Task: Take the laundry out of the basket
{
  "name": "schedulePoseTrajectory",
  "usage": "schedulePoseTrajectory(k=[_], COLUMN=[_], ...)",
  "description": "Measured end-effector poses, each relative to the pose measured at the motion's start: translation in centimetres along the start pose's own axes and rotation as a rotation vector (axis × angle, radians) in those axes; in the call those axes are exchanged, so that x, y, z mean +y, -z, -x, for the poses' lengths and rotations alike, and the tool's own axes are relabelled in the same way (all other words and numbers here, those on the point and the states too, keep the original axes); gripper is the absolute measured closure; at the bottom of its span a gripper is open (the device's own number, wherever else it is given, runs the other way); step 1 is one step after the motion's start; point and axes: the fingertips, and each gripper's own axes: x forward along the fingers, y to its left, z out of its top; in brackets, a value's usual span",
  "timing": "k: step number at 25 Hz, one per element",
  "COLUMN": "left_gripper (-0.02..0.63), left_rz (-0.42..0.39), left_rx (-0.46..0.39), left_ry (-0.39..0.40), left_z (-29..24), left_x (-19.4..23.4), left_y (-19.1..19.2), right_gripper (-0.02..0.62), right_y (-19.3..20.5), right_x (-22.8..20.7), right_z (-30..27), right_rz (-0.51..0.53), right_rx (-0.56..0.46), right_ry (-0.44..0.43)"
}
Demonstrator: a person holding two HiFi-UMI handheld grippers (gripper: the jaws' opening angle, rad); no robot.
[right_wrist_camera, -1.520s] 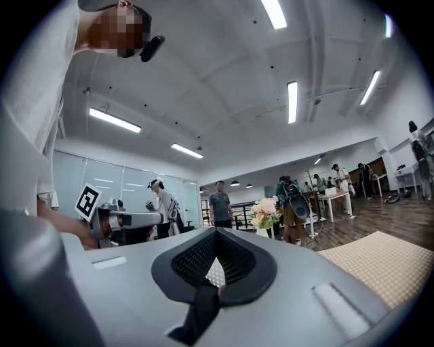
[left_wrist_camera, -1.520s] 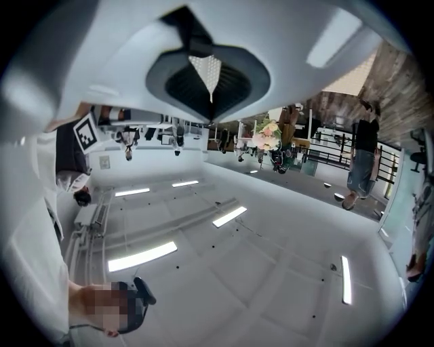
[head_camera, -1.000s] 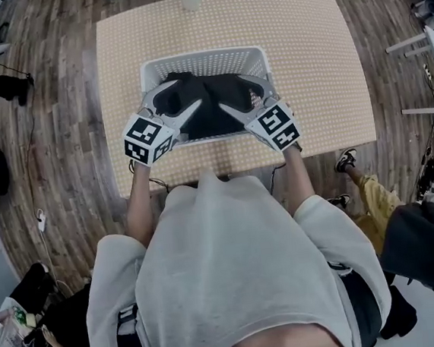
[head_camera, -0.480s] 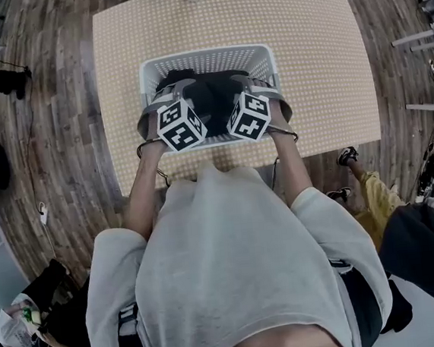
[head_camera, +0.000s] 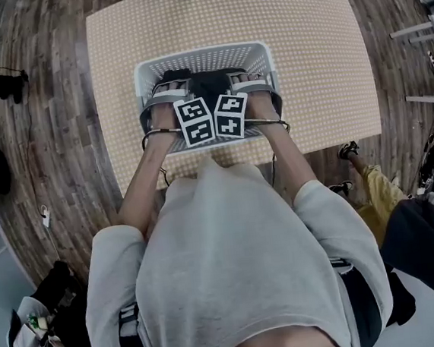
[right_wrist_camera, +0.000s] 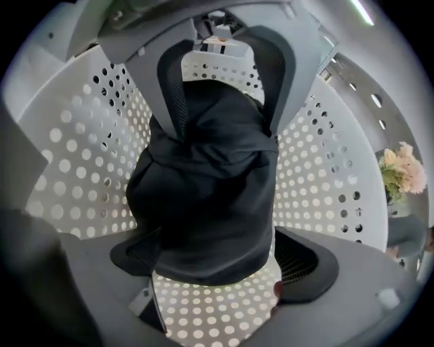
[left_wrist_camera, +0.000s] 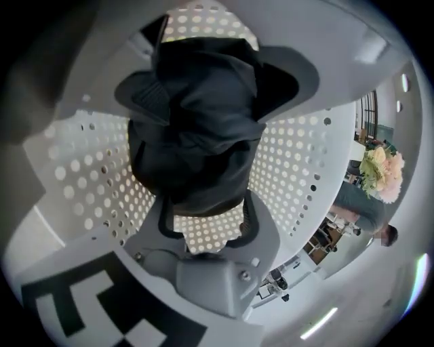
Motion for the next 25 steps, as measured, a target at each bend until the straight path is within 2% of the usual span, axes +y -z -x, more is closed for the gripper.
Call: schedulePoseTrajectory(k=[3,6,12,16,22,25], left_gripper=[0.194,0.183,0.181,0.194,0.219,0.240], left_rz=[-0.020,-0.002,0.015,0.018,0.025,0.015], left_rx=[0.053,0.087,0.071,0.064,0.047,0.044], left_ry=[0.027,0.058,0.104,0.133,0.142,0.141], left_z=[-1.5,-3.4,-5.9,-7.3,-8.1,-8.0], left_x=[-0.5,-1.0,-1.4,-1.7,-1.8,-1.9], left_y=[0.6,1.5,1.5,1.4,1.2,1.1], right_gripper=[0.061,0.054,0.061,0.098,0.145,0.196], right_y=[-0.1,0.3,0.7,0.5,0.3,0.3], right_x=[0.1,0.2,0.9,1.5,2.0,2.3], right_z=[-1.6,-3.5,-5.9,-6.7,-7.3,-7.0], right_rz=[0.029,0.027,-0.008,-0.034,-0.020,-0.004], right_rx=[0.014,0.034,0.043,0.011,0.000,-0.001], right_ry=[-0.020,-0.057,-0.138,-0.196,-0.231,-0.241])
